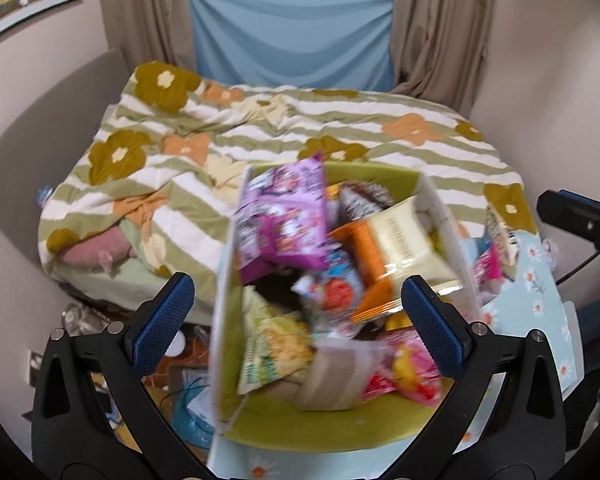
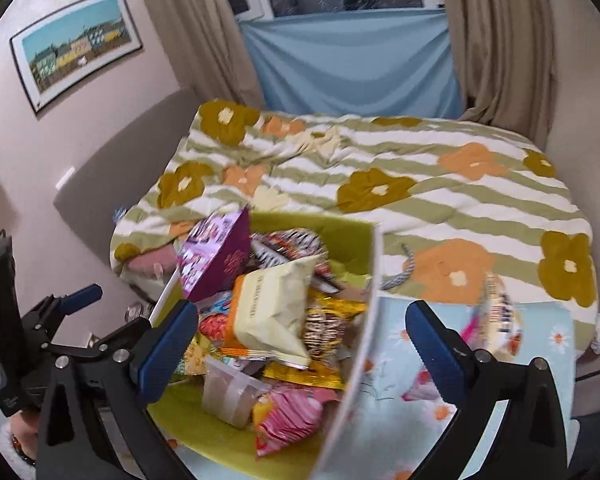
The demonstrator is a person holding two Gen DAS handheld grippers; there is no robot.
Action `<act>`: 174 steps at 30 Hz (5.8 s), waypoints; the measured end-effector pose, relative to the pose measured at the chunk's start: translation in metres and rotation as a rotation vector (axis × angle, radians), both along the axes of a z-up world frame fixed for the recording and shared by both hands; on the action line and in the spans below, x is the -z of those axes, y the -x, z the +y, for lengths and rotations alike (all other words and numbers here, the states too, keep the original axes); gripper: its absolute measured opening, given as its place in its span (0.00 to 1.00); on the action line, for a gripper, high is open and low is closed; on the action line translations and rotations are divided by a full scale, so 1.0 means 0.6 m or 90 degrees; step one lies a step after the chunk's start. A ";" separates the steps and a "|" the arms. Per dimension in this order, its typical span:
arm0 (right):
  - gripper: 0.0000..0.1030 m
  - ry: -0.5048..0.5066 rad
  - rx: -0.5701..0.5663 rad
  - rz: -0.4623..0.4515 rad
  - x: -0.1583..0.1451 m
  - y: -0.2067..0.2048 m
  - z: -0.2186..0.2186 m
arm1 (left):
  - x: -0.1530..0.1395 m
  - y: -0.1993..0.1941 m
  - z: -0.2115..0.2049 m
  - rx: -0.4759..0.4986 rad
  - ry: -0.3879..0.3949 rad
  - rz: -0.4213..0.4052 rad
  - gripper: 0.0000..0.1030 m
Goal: Organize snacks
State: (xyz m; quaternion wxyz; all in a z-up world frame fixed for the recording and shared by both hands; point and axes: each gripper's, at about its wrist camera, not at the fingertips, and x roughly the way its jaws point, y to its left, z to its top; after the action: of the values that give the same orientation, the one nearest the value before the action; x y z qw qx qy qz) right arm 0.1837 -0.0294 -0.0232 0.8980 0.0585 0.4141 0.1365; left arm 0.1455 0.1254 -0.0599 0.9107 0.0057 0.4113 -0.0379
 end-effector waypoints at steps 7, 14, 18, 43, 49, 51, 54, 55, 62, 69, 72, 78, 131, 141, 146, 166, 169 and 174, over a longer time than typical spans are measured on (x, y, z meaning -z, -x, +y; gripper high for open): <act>1.00 0.015 0.065 -0.023 -0.035 0.027 -0.124 | -0.025 0.004 -0.105 0.040 -0.004 -0.019 1.00; 1.00 0.030 0.042 -0.020 -0.024 0.029 -0.250 | -0.017 -0.003 -0.241 0.054 0.008 -0.009 1.00; 1.00 0.081 -0.022 -0.021 0.011 0.017 -0.309 | 0.009 -0.011 -0.325 0.064 -0.009 0.007 1.00; 1.00 0.111 -0.389 0.003 0.309 -0.126 -0.391 | 0.302 -0.107 -0.500 0.078 -0.056 0.123 0.99; 1.00 0.136 -0.436 -0.015 0.324 -0.140 -0.377 | 0.321 -0.122 -0.503 0.081 -0.052 0.130 0.90; 1.00 0.144 -0.452 -0.022 0.327 -0.143 -0.370 | 0.332 -0.126 -0.506 0.088 -0.050 0.141 0.76; 1.00 0.163 -0.476 -0.026 0.332 -0.148 -0.360 | 0.347 -0.128 -0.508 0.097 -0.034 0.156 0.50; 1.00 0.170 -0.482 -0.026 0.335 -0.149 -0.357 | 0.347 -0.127 -0.508 0.099 -0.032 0.154 0.47; 0.97 0.175 -0.523 -0.029 0.340 -0.156 -0.346 | 0.346 -0.118 -0.502 0.081 -0.048 0.157 0.42; 0.85 0.174 -0.545 -0.025 0.350 -0.161 -0.329 | 0.346 -0.116 -0.482 0.048 -0.068 0.158 0.42; 0.73 0.169 -0.545 -0.019 0.356 -0.158 -0.327 | 0.345 -0.116 -0.474 0.039 -0.067 0.159 0.42; 0.57 0.147 -0.504 -0.006 0.351 -0.146 -0.335 | 0.331 -0.114 -0.474 0.040 -0.067 0.149 0.41; 0.48 -0.023 -0.099 0.006 0.062 0.077 0.041 | 0.079 0.059 0.022 0.067 0.021 0.054 1.00; 0.48 0.008 -0.049 0.036 0.058 0.087 0.082 | 0.057 0.108 0.058 0.046 0.008 0.036 1.00; 0.49 0.011 -0.043 0.043 0.064 0.067 0.117 | 0.058 0.110 0.091 0.015 0.024 0.053 1.00; 1.00 -0.009 0.034 -0.013 0.057 0.099 0.097 | 0.023 0.128 0.053 0.019 -0.014 0.014 1.00; 1.00 -0.002 0.040 -0.042 0.026 0.123 0.074 | -0.010 0.145 0.031 0.022 -0.016 -0.015 1.00; 1.00 0.020 0.068 -0.089 -0.037 0.179 0.020 | -0.074 0.191 -0.026 0.028 -0.026 -0.074 1.00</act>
State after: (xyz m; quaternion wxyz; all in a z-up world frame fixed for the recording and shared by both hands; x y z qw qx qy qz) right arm 0.0765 -0.0174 -0.0010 0.9315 0.0565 0.3491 0.0856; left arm 0.0312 0.1098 -0.0156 0.9317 0.0357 0.3580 -0.0491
